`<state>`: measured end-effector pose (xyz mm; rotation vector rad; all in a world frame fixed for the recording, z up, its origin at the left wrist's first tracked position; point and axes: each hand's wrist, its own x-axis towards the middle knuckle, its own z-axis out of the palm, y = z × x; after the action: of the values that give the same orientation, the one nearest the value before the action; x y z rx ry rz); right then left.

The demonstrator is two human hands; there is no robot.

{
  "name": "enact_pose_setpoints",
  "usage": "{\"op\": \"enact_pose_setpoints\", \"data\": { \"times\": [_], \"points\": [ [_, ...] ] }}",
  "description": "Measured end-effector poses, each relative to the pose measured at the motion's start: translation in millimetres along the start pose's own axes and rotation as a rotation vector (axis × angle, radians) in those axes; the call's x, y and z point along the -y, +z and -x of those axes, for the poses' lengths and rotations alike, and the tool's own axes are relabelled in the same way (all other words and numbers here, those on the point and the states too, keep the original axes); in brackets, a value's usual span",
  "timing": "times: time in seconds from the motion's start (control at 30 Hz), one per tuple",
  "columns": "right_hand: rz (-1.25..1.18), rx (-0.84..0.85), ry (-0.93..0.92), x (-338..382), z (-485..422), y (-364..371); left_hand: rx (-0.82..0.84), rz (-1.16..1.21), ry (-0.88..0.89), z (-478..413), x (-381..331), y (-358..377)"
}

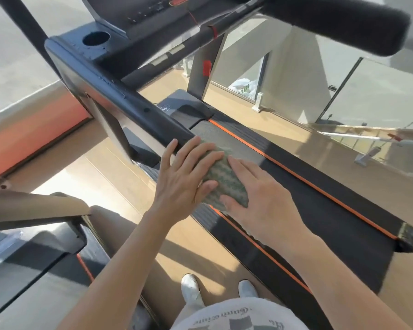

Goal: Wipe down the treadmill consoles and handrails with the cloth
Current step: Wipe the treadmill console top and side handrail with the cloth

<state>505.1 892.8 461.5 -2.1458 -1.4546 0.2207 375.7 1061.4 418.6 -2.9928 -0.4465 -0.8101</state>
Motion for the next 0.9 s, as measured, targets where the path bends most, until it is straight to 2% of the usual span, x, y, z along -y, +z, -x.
{"op": "enact_pose_setpoints", "data": {
  "times": [0.1,0.27,0.37,0.6,0.9],
  "points": [
    [0.159,0.054,0.003,24,-25,3,-0.004,-0.005,-0.005,-3,30,-3],
    [0.103,0.119,0.071,51,-66,5,0.005,-0.008,-0.065,-10,90,-11],
    [0.18,0.137,0.091,72,-84,17,0.012,-0.008,-0.06,-13,125,-13],
    [0.324,0.119,0.091,110,-137,53,-0.042,-0.004,-0.084,-17,188,-11],
    [0.351,0.099,0.048,160,-230,98,-0.097,-0.024,-0.118,-26,298,-11]
  ]
}}
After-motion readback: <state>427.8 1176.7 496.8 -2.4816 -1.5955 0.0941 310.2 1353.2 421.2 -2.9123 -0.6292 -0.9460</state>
